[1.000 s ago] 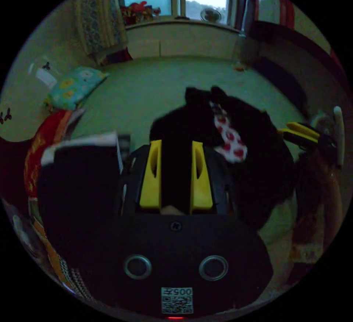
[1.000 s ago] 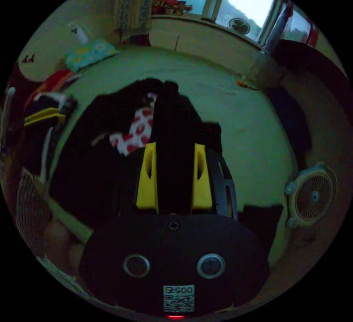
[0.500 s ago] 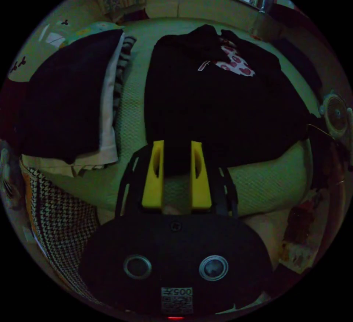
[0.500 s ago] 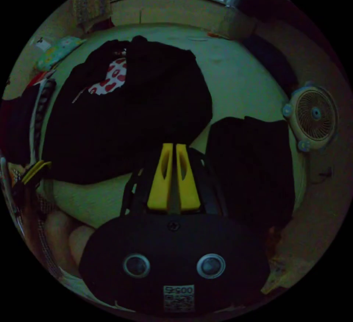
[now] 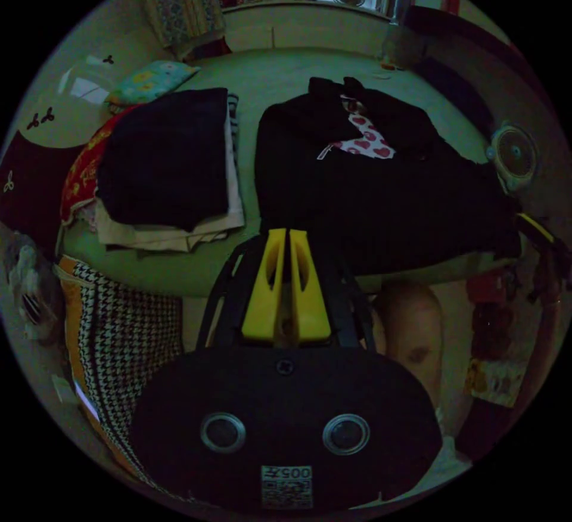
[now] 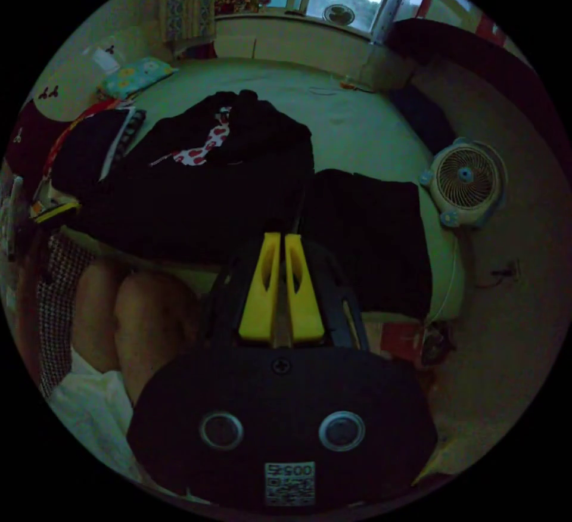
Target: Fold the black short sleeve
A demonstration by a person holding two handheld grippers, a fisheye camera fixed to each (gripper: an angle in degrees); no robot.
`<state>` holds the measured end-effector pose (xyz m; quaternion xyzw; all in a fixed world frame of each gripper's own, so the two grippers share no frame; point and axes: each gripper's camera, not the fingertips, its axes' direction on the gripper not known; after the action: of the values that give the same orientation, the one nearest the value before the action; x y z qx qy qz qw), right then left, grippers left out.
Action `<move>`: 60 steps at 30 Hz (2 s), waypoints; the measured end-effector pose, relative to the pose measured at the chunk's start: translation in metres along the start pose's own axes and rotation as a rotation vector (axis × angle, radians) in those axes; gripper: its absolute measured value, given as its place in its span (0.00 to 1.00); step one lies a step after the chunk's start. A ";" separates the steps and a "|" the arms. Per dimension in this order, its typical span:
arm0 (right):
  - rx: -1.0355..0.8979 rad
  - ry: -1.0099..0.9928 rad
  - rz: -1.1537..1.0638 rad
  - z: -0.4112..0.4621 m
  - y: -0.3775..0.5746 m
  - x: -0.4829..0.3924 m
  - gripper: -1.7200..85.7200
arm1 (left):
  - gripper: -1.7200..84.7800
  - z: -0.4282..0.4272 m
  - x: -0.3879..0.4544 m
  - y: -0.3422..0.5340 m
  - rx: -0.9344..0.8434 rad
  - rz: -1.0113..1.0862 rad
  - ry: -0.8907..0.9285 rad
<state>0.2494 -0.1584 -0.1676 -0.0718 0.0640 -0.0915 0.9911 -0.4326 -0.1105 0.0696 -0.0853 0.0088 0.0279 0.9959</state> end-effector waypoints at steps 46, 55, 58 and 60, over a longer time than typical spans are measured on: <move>0.168 0.169 0.284 0.103 -0.323 0.031 0.01 | 0.14 0.280 0.248 -0.359 -0.019 0.084 0.130; 0.316 0.186 0.323 0.090 -0.317 -0.016 0.07 | 0.14 0.308 0.259 -0.407 -0.020 0.102 0.131; 0.284 0.046 0.270 0.088 -0.301 -0.058 0.08 | 0.14 0.313 0.261 -0.421 -0.027 0.107 0.121; 0.272 -0.031 0.253 0.091 -0.289 -0.094 0.09 | 0.15 0.313 0.260 -0.427 -0.036 0.113 0.125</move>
<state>0.1213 -0.4095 -0.0229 0.0703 0.0443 0.0270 0.9962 -0.1442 -0.4635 0.4442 -0.1041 0.0751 0.0787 0.9886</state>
